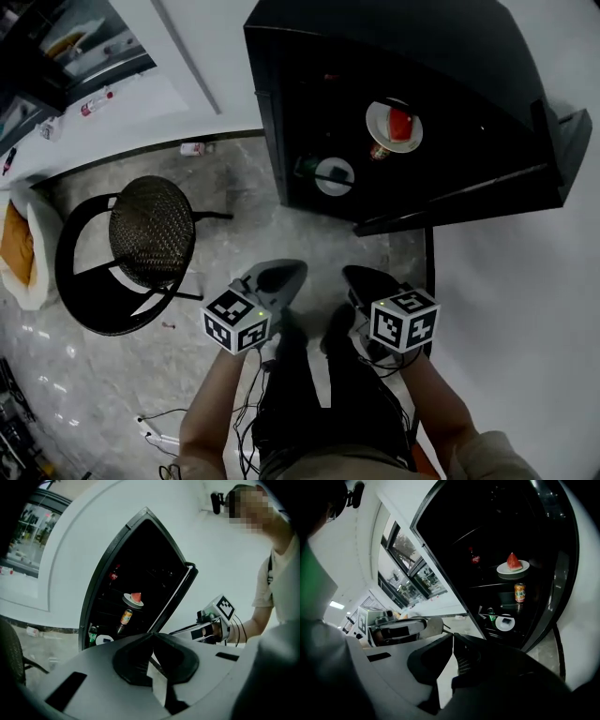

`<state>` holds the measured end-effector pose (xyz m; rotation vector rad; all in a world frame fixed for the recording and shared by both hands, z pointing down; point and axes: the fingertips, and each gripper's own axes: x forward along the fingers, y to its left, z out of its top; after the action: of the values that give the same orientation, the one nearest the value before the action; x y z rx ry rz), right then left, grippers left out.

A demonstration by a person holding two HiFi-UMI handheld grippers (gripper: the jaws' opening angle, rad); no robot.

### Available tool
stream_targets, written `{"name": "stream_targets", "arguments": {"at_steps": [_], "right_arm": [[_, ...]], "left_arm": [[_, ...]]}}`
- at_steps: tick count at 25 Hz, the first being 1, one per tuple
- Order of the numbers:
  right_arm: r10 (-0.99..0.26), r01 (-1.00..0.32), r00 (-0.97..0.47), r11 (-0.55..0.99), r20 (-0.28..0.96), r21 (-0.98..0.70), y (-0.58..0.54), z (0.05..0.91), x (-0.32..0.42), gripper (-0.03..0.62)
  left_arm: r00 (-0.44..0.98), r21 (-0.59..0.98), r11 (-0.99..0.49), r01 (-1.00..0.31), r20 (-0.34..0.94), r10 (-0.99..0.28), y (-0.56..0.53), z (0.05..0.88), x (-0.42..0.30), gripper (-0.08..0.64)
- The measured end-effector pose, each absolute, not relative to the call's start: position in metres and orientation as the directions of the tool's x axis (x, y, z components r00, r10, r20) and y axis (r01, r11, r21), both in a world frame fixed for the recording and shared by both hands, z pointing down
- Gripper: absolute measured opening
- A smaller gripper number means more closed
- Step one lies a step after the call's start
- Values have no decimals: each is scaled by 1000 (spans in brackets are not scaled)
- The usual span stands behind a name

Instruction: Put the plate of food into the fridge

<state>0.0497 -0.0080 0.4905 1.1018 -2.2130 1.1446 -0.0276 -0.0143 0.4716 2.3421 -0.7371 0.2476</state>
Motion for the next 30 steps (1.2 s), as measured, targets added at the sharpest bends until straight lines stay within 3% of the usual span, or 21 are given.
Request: {"name": "stream_targets", "arguments": {"at_steps": [15, 22, 30], "right_arm": [[-495, -750, -660, 388, 565, -537, 5, 385, 77, 25], [-524, -741, -668, 404, 528, -537, 14, 343, 104, 25], [-508, -686, -727, 505, 462, -524, 30, 304, 127, 25]], "left_arm": [[795, 471, -641, -606, 345, -499, 0, 352, 7, 11], [833, 392, -735, -553, 283, -475, 15, 295, 39, 9], [833, 395, -735, -551, 197, -518, 28, 246, 56, 9]]}}
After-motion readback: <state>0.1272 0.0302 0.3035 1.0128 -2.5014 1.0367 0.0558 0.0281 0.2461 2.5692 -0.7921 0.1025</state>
